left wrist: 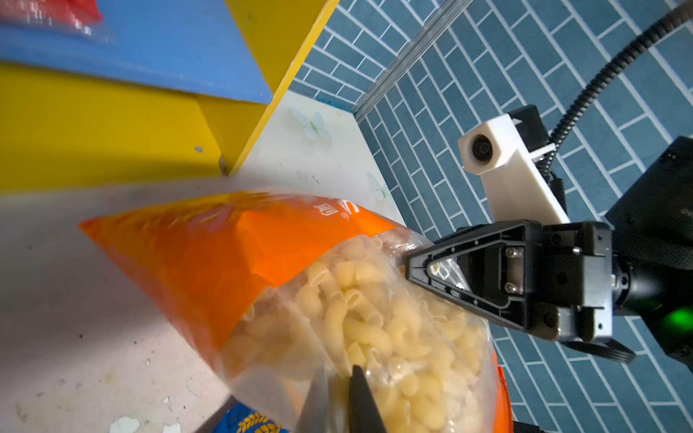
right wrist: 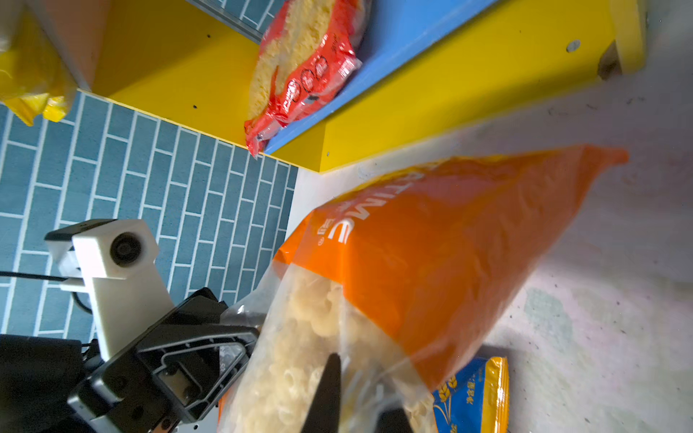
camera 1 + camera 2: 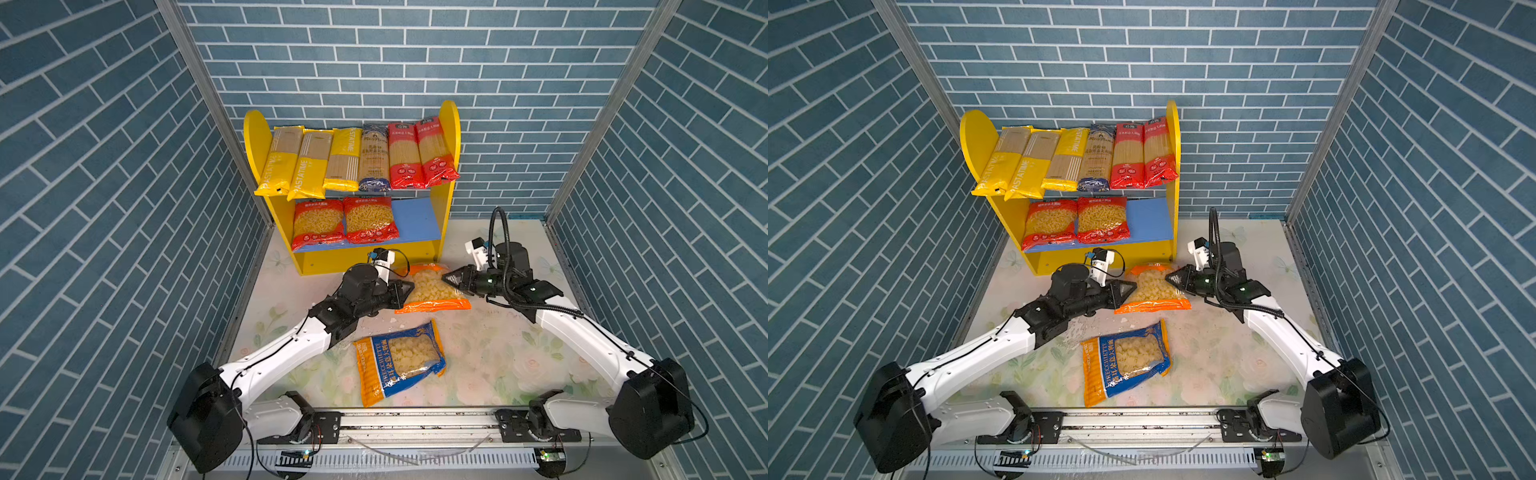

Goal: Place and organize the pasta boxes and bags onto the shelf
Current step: 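Lift the macaroni bag with both grippers onto the lower shelf beside the fusilli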

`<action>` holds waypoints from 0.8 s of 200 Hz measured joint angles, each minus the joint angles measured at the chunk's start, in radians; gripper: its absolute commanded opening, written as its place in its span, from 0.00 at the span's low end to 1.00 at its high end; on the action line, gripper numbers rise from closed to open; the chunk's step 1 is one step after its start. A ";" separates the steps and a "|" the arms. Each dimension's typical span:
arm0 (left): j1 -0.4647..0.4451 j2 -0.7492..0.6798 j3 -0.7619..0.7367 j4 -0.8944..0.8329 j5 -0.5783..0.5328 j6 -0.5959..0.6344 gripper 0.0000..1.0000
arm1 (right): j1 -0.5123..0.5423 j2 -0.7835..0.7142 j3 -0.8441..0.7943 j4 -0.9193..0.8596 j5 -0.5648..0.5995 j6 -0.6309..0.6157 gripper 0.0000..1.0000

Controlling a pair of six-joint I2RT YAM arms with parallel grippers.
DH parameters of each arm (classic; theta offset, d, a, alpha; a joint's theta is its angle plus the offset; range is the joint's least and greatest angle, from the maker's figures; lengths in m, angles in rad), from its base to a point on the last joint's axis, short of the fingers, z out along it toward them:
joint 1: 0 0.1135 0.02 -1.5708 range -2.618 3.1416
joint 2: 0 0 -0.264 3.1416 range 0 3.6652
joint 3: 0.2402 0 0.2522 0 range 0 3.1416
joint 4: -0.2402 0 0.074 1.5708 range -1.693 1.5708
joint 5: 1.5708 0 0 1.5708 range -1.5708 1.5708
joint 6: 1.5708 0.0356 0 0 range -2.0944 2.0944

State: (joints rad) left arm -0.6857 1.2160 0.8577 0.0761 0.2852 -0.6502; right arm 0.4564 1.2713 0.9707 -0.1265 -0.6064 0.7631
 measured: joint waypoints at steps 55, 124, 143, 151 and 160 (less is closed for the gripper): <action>0.022 -0.005 0.117 -0.036 -0.019 0.129 0.00 | 0.000 0.023 0.137 0.015 0.012 -0.036 0.00; 0.029 0.011 0.201 -0.060 -0.085 0.338 0.00 | 0.004 0.113 0.225 0.098 0.006 -0.085 0.00; 0.033 0.014 0.201 -0.034 -0.105 0.407 0.00 | 0.005 0.145 0.252 0.129 0.001 -0.093 0.00; 0.034 0.015 0.203 -0.026 -0.110 0.433 0.00 | 0.006 0.153 0.258 0.146 -0.001 -0.100 0.00; 0.034 0.018 0.204 -0.013 -0.114 0.462 0.00 | 0.006 0.158 0.260 0.173 0.000 -0.107 0.00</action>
State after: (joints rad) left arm -0.6518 1.2335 1.0622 0.0635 0.1707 -0.1879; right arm 0.4629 1.4296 1.2304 0.0463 -0.6067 0.6559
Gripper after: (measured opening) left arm 0.112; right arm 0.136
